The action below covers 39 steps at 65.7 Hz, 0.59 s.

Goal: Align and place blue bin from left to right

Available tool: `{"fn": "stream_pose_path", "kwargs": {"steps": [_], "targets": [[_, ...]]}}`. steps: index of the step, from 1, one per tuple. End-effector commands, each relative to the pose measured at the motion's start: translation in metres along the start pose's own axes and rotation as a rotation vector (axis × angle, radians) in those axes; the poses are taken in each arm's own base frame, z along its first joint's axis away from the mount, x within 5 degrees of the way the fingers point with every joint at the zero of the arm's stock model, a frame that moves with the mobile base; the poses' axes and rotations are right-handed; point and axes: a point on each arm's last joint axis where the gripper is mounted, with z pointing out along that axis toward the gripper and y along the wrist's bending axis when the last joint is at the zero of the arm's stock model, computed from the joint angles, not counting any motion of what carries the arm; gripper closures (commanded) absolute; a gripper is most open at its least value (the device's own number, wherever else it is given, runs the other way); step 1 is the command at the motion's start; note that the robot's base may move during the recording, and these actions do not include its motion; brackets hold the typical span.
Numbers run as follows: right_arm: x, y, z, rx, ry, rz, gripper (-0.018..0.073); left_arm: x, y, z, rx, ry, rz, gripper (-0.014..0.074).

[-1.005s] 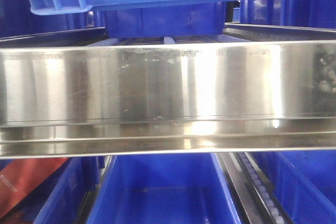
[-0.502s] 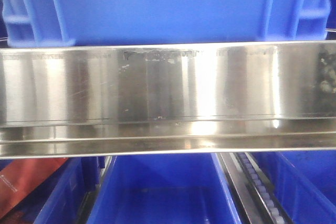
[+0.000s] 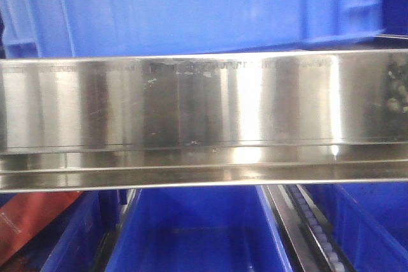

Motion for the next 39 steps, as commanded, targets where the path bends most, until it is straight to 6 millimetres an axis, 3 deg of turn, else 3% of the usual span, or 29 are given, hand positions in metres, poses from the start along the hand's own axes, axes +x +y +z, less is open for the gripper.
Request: {"fn": "stream_pose_path", "kwargs": {"steps": [1, 8, 17, 24, 30, 39], "targets": [[-0.005, 0.005, -0.02, 0.004, -0.063, -0.028, 0.0018, -0.004, 0.001, -0.016, 0.0, -0.041, 0.006, 0.0048], [-0.006, 0.008, -0.041, 0.009, -0.103, -0.039, 0.0111, -0.006, 0.003, -0.037, -0.002, -0.063, 0.047, 0.0136], [-0.004, 0.01, -0.073, 0.069, -0.146, -0.076, 0.0401, -0.003, 0.009, -0.072, -0.015, -0.073, 0.108, 0.0309], [-0.001, 0.012, -0.097, 0.117, -0.177, -0.101, 0.0643, 0.0, 0.014, -0.098, -0.027, -0.108, 0.132, 0.0508], [0.005, 0.014, -0.111, 0.128, -0.199, -0.108, 0.0625, 0.009, 0.022, -0.114, -0.055, -0.147, 0.15, 0.0705], [0.023, 0.016, -0.131, 0.129, -0.233, -0.121, 0.0628, 0.036, 0.029, -0.132, -0.028, -0.219, 0.159, 0.0707]]}}
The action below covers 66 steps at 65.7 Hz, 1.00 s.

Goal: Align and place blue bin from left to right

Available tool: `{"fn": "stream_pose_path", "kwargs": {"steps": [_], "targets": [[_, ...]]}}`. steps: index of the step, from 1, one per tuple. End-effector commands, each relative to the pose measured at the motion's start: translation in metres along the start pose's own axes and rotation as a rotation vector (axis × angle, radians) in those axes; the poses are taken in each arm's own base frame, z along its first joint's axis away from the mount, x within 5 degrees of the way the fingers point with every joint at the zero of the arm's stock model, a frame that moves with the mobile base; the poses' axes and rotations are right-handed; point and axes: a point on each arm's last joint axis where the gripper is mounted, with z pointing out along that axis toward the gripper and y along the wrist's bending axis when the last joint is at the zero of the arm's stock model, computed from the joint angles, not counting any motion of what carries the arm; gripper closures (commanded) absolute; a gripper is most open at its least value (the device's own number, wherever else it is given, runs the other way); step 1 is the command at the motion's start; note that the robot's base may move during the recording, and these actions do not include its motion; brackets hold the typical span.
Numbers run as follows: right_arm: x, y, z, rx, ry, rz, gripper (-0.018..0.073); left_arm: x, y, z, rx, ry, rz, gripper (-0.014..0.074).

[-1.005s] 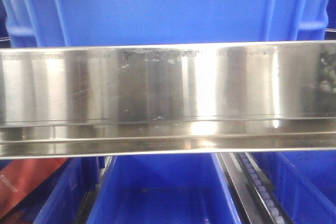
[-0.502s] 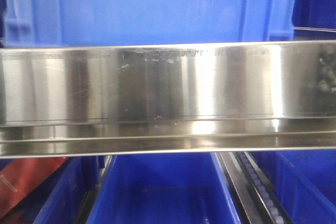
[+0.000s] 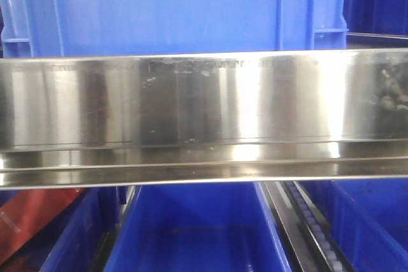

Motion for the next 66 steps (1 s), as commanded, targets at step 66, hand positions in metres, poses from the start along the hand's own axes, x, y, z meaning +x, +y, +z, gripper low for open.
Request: {"fn": "stream_pose_path", "kwargs": {"steps": [66], "targets": [[0.305, -0.015, -0.097, 0.084, -0.541, -0.153, 0.0628, 0.259, 0.029, -0.089, 0.109, -0.432, 0.014, 0.0707]]}}
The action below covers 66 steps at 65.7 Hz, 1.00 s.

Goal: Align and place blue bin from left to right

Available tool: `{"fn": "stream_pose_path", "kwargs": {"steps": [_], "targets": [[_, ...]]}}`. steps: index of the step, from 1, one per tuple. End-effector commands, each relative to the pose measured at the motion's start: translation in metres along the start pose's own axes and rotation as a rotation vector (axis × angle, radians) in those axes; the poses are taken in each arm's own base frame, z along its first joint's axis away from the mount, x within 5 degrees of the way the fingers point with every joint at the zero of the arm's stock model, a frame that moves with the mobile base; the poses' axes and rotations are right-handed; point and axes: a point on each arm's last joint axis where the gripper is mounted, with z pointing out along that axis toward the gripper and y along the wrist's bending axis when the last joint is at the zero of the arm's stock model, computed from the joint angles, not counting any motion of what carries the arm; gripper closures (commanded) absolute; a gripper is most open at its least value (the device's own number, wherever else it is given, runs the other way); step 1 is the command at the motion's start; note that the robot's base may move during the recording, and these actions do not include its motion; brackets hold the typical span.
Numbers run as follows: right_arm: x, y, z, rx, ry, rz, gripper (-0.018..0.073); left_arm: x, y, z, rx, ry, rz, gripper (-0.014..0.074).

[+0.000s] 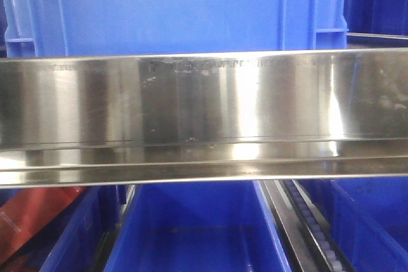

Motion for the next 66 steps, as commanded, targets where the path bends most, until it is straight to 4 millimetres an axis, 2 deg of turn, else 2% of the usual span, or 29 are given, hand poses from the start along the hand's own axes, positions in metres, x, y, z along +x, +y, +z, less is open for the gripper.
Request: {"fn": "stream_pose_path", "kwargs": {"steps": [1, 7, 54, 66], "targets": [[0.008, -0.001, -0.007, 0.021, -0.099, -0.016, 0.0628, 0.003, 0.0, -0.003, 0.007, -0.035, -0.002, 0.0707], [0.014, -0.001, -0.01, 0.025, -0.128, -0.016, 0.0628, 0.004, 0.0, -0.005, 0.006, -0.039, -0.003, 0.0707], [0.014, -0.001, -0.011, 0.025, -0.13, -0.016, 0.0628, 0.005, 0.0, -0.006, 0.004, -0.041, -0.008, 0.0707], [0.014, -0.001, -0.011, 0.025, -0.13, -0.016, 0.0628, 0.022, 0.003, -0.01, -0.081, -0.096, 0.054, 0.0707]]}}
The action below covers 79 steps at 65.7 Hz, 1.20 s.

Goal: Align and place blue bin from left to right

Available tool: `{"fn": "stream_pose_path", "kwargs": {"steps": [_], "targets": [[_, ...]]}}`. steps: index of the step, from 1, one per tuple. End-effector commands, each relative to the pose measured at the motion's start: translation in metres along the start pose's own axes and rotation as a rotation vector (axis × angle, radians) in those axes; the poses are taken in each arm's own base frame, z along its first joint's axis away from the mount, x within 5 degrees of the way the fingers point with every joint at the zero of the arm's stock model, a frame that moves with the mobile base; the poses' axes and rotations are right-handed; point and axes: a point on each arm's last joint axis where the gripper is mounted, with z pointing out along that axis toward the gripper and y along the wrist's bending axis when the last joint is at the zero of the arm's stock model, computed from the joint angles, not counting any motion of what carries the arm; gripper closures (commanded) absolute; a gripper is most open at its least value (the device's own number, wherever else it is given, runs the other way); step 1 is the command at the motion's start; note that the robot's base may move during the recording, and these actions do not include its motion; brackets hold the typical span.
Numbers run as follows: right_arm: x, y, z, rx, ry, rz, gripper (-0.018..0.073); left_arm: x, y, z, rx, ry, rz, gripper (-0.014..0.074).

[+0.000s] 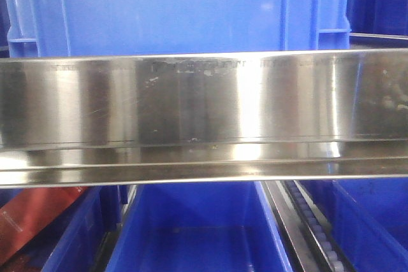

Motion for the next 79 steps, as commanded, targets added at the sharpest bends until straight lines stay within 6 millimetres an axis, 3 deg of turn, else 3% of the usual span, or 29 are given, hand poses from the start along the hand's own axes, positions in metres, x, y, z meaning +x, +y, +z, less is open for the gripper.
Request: {"fn": "stream_pose_path", "kwargs": {"steps": [1, 17, 27, 79], "targets": [[-0.002, -0.001, -0.001, 0.01, -0.027, -0.014, 0.0628, 0.009, 0.0, -0.003, -0.04, -0.063, 0.017, 0.0707], [-0.002, -0.001, -0.001, 0.01, -0.027, -0.014, 0.0628, 0.068, 0.001, 0.004, -0.148, -0.191, -0.048, 0.0707], [-0.002, -0.001, -0.001, 0.01, -0.027, -0.014, 0.0628, 0.096, 0.001, 0.013, -0.146, -0.168, -0.051, 0.0707], [-0.002, -0.001, -0.001, 0.01, -0.027, -0.014, 0.0628, 0.096, 0.001, 0.014, -0.146, -0.191, -0.05, 0.0707]]}}
